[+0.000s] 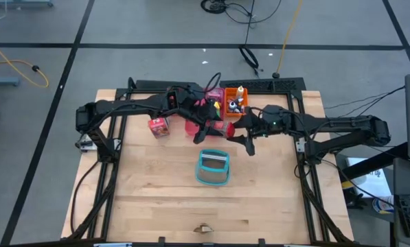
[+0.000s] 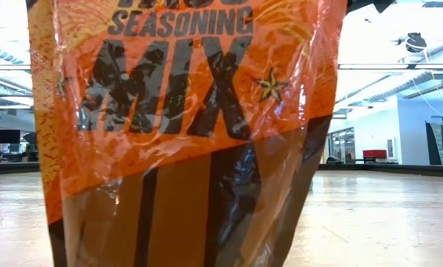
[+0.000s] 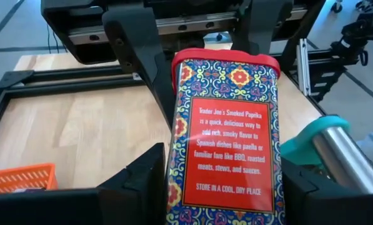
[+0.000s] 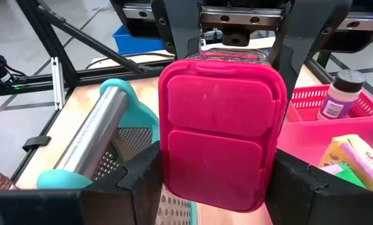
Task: Pick & Place Kitchen Items
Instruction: Put the red seasoning can into the red bin
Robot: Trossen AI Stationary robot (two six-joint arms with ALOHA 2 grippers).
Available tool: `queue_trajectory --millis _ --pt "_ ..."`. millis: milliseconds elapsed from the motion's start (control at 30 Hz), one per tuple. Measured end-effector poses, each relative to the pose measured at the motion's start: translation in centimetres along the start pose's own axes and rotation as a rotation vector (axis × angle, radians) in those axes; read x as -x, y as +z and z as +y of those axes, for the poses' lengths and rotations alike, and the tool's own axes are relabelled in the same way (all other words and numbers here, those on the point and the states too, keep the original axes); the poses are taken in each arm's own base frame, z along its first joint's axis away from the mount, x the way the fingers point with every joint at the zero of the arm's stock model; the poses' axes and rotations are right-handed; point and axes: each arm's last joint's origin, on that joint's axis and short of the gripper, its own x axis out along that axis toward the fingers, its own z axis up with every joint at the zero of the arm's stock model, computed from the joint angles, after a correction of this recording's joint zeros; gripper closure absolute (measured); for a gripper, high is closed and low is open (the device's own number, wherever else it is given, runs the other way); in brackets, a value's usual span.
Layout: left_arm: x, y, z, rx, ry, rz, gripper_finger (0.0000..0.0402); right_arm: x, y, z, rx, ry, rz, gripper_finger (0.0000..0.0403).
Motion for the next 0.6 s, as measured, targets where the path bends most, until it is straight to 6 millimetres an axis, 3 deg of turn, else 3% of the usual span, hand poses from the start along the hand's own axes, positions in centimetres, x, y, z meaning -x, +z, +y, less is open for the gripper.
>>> queue_trajectory --millis 233,433,600 --pt "0.9 0.4 -0.2 0.005 0.029 -0.001 0.0209 -0.2 -0.2 -0.1 -0.002 -0.012 0.019 0.0192" --pt "2.0 0.9 -0.2 0.022 0.174 0.015 0.0209 -0.3 -0.8 -0.2 -0.018 -0.047 0.062 0.0116" --pt "3.4 0.7 0.1 0.060 0.339 0.082 0.0209 -0.1 -0.9 -0.4 -0.022 -0.124 0.083 0.0104"
